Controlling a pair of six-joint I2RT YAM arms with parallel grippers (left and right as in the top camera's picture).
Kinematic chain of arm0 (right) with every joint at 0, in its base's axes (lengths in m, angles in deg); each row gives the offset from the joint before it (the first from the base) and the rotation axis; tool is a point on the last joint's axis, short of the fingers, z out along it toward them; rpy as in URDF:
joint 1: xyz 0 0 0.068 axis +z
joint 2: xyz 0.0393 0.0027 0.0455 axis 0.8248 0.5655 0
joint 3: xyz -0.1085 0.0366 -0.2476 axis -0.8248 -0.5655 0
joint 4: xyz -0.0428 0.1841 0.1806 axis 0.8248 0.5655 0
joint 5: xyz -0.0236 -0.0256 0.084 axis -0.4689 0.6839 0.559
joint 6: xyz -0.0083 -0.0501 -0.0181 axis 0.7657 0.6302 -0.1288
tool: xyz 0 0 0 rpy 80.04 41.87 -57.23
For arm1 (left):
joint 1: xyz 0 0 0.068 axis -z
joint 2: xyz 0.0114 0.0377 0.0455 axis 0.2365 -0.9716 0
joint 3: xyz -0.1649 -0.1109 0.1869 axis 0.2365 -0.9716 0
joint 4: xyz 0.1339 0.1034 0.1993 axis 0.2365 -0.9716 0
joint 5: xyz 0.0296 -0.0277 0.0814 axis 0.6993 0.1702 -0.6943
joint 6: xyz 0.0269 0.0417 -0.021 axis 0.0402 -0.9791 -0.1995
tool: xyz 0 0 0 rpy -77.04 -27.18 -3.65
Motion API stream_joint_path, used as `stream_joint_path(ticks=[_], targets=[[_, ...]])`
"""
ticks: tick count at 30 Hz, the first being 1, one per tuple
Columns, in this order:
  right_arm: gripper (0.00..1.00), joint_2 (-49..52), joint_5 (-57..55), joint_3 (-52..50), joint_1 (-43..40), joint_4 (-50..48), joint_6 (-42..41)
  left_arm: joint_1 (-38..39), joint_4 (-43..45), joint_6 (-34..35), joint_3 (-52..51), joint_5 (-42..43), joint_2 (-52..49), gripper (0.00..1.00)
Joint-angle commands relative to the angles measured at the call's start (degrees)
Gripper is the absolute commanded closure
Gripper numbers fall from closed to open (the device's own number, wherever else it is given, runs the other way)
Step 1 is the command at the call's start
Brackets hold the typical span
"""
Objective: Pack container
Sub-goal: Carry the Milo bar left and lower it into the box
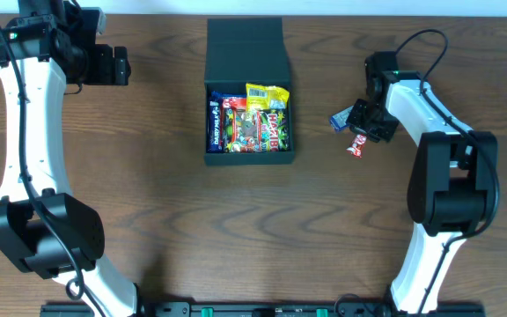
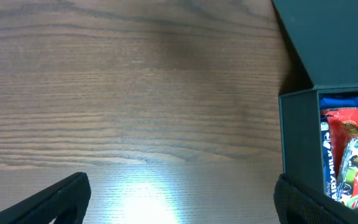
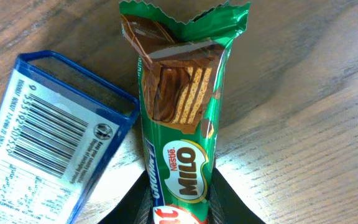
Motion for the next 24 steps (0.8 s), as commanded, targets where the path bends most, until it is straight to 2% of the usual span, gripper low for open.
stream_joint_path(ticks=[1,5,12,17,24], targets=[[0.8,0.72,-0.7,1.18,-1.57,1.31,0.79,-0.13,-0.15,0.02,-0.07,-0.42,-0.35,0.05],[0.85,0.33,-1.36,5.95,-2.82,4.9,2.93,-0.13,-0.15,0.02,-0.07,-0.42,-0.35,0.05],[0.85,0.31,-4.98,22.93,-1.49,15.47,7.87,-0.13,-0.13,0.02,-0.07,-0.42,-0.35,0.05],[0.84,0.31,2.49,30.03,3.93,16.59,12.15,-0.13,-0.13,0.02,-0.07,-0.42,-0.35,0.05],[0.82,0.33,7.96,31.78,14.95,14.78,13.68,-0.13,-0.13,0.02,-0.07,-0.42,-0.35,0.05]])
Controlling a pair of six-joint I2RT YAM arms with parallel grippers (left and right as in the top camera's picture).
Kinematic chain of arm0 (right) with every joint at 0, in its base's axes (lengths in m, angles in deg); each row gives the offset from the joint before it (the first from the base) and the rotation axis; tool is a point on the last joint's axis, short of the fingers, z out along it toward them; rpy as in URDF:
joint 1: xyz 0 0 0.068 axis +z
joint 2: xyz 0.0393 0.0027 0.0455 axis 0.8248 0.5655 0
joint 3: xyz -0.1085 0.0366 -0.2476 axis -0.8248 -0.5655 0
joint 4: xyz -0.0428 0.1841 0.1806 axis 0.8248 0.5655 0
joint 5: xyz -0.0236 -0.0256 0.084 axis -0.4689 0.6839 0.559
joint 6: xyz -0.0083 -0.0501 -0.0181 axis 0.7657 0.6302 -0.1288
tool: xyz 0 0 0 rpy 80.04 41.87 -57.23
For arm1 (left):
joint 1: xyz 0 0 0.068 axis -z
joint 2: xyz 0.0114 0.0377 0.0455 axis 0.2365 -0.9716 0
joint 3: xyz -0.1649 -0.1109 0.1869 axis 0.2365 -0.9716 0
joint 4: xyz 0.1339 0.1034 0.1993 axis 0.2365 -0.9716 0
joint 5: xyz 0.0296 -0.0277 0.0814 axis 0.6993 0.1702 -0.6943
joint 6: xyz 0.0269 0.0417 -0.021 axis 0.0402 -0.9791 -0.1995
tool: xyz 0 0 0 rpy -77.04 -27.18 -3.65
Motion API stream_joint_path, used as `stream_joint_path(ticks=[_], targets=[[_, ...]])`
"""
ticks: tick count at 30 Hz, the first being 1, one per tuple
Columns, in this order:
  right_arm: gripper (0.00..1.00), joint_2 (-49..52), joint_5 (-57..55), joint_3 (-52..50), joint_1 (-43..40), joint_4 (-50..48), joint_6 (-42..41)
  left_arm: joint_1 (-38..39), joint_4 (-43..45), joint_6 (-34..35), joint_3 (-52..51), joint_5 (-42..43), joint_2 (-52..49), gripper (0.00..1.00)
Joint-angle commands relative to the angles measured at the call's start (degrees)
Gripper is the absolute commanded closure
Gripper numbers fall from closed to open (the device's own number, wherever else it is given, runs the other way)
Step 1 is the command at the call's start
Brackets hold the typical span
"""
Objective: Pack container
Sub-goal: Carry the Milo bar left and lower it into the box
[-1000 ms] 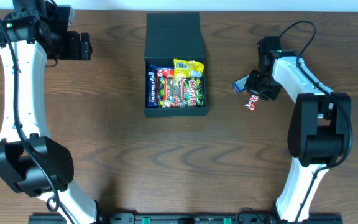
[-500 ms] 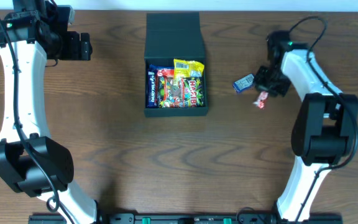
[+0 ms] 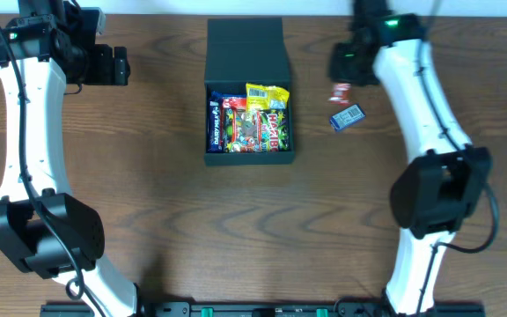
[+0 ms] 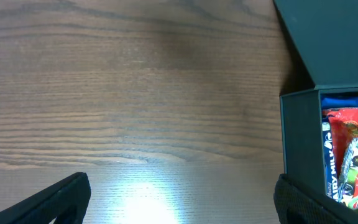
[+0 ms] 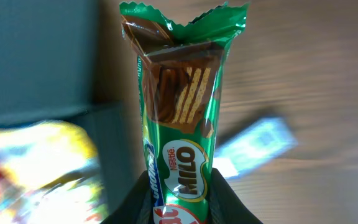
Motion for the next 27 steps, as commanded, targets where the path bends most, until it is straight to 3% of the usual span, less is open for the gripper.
stream_joint_path(ticks=[1,9,27], targets=[[0.82,0.15,4.5,1.09,5.57,-0.74,2.78,-0.13,-0.15,0.0,-0.07,-0.2,-0.35,0.05],[0.8,1.44,4.63,1.09,17.33,-5.53,3.65,-0.13,-0.2,0.02,-0.07,-0.2,-0.35,0.05],[0.82,10.05,1.79,1.09,25.24,-6.32,-7.67,-0.13,-0.55,0.02,-0.07,-0.2,-0.35,0.05]])
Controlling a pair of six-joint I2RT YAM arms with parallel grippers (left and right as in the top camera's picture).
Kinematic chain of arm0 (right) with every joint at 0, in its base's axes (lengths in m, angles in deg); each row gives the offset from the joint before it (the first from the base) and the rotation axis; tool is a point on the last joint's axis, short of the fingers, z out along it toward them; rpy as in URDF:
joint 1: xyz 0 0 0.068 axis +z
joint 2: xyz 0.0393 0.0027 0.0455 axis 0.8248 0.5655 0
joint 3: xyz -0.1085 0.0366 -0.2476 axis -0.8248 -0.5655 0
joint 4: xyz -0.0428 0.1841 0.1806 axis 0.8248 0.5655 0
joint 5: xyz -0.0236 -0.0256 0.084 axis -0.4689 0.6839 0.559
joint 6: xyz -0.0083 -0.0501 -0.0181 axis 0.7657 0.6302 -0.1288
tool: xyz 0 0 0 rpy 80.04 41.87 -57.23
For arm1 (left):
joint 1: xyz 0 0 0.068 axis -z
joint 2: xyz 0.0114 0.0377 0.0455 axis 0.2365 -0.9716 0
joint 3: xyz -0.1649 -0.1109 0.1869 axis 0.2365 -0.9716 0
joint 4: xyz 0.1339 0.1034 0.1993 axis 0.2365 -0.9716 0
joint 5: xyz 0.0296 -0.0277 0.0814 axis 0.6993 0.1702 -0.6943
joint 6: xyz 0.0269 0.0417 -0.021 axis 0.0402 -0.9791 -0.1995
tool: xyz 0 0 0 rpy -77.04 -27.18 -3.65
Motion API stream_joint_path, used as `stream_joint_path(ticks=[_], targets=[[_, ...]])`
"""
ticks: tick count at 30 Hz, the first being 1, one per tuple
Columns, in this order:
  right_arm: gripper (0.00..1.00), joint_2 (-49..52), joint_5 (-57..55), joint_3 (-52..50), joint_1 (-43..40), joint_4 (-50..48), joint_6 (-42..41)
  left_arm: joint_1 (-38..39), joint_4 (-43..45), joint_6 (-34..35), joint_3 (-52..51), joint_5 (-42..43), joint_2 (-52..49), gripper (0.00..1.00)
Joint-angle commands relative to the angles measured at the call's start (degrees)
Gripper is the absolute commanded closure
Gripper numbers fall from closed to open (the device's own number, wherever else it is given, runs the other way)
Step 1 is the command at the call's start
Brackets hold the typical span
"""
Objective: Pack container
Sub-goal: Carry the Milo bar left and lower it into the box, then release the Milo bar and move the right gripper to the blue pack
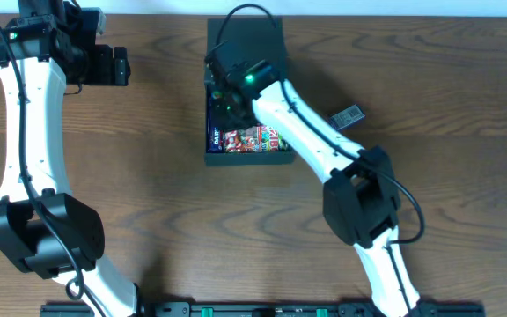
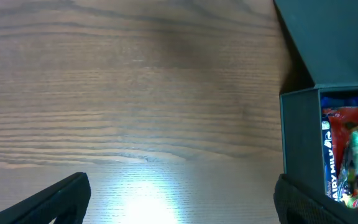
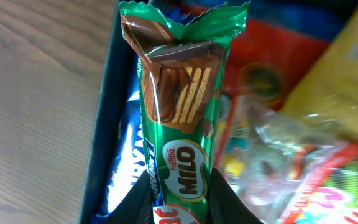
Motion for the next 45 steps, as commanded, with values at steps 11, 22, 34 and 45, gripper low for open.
stream_joint_path(ticks=[11,22,34,45], targets=[[0.82,2.49,-8.0,1.01,0.98,-0.35,-11.3,-0.13,-0.28,0.04,-0.07,-0.2,-0.35,0.05],[0.54,2.56,-7.98,1.01,0.98,-1.2,-11.17,-0.13,-0.31,0.04,-0.07,-0.2,-0.35,0.04],[0.33,-1.64,-11.13,11.19,-2.01,3.8,-6.88,-0.13,-0.33,0.04,-0.07,-0.2,-0.35,0.05],[0.27,-4.33,-15.69,12.22,-14.58,8.07,-13.31,-0.13,-0.63,0.04,-0.07,-0.2,-0.35,0.05]])
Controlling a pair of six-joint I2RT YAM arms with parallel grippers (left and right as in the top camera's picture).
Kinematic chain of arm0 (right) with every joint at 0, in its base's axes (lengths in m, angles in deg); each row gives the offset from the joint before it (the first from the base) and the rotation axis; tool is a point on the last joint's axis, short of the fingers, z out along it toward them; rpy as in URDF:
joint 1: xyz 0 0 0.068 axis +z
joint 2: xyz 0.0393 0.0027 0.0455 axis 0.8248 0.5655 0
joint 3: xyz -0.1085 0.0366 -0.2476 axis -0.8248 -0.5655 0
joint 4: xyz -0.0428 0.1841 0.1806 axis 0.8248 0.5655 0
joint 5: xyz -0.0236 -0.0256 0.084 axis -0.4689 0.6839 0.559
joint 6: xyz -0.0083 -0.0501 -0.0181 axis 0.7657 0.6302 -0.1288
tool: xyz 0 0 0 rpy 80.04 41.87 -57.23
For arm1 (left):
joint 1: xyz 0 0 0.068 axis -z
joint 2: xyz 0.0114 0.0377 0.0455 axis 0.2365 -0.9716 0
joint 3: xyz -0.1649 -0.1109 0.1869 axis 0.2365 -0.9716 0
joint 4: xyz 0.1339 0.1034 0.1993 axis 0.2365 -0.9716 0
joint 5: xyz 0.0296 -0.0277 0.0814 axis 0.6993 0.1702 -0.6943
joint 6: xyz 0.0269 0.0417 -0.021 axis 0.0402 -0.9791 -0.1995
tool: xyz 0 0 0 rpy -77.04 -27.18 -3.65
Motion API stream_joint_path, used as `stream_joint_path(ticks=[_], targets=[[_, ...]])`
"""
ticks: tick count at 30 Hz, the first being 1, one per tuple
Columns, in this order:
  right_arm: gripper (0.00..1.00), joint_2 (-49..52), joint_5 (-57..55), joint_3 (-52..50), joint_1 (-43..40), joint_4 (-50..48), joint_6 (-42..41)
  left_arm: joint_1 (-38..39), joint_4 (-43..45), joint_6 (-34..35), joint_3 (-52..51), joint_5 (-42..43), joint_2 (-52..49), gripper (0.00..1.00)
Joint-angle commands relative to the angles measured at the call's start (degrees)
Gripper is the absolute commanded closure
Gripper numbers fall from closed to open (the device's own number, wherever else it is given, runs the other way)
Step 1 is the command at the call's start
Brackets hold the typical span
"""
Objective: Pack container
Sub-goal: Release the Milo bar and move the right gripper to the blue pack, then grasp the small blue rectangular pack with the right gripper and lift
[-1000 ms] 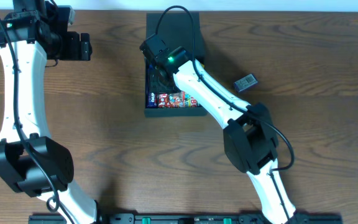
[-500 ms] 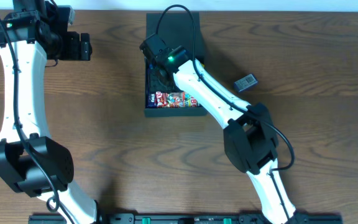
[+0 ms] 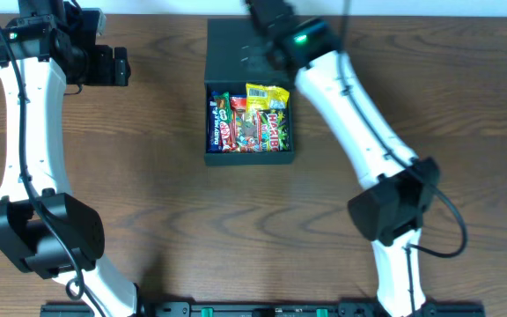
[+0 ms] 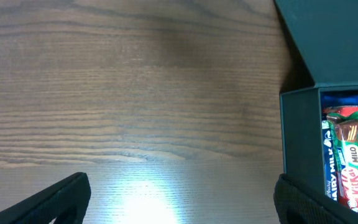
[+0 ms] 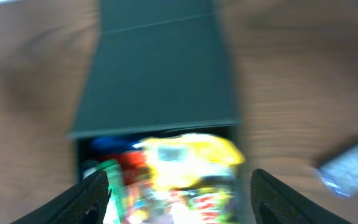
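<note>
The black box (image 3: 249,158) stands mid-table with its lid (image 3: 236,44) folded back. Snack packets fill it, and the green Milo bar (image 3: 222,119) lies along its left side, also visible as the Milo bar (image 4: 347,140) in the left wrist view. My right gripper (image 3: 267,16) hangs open and empty over the lid; the right wrist view is blurred, with the right gripper (image 5: 179,205) above the box (image 5: 160,81). My left gripper (image 3: 123,66) is open over bare wood left of the box (image 4: 297,143).
A small blue packet (image 5: 350,167) lies on the table to the right of the box; in the overhead view my right arm hides it. The table is dark wood (image 3: 148,202).
The right gripper held the Milo bar over the left side of the box. Now it is open and empty above the lid, and the bar lies in the box. The left arm is unchanged.
The right gripper was shut on the Milo bar on the table beside the blue packet, right of the box. Then it held the bar in the air nearer the box, then over the box's left side. Now the bar lies inside and the gripper is open.
</note>
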Motion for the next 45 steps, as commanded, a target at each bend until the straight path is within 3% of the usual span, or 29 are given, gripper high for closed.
stream_joint_path(ticks=[1,10,19,34,41,45], targets=[[0.27,1.16,-1.97,-2.8,-5.31,2.45,-5.49,-0.13,-0.44,0.02,-0.07,-0.2,-0.35,0.05],[0.23,2.03,3.87,-14.56,-14.95,0.39,-14.49,-0.13,-0.42,0.0,-0.07,-0.2,-0.35,0.05],[0.24,2.08,3.56,-25.29,-17.22,-4.76,-20.83,-0.13,-0.42,0.02,-0.07,-0.2,-0.35,0.04],[0.21,7.76,3.26,-27.23,-18.14,-5.14,-22.49,-0.13,-0.72,0.0,-0.07,-0.2,-0.35,0.04],[0.27,8.17,3.32,-27.23,-19.39,-5.33,-22.23,-0.13,-0.76,0.0,-0.07,-0.22,-0.35,0.05],[0.44,8.2,3.34,-27.23,-19.71,-5.79,-22.14,-0.13,-0.76,-0.02,-0.07,-0.22,-0.37,0.05]])
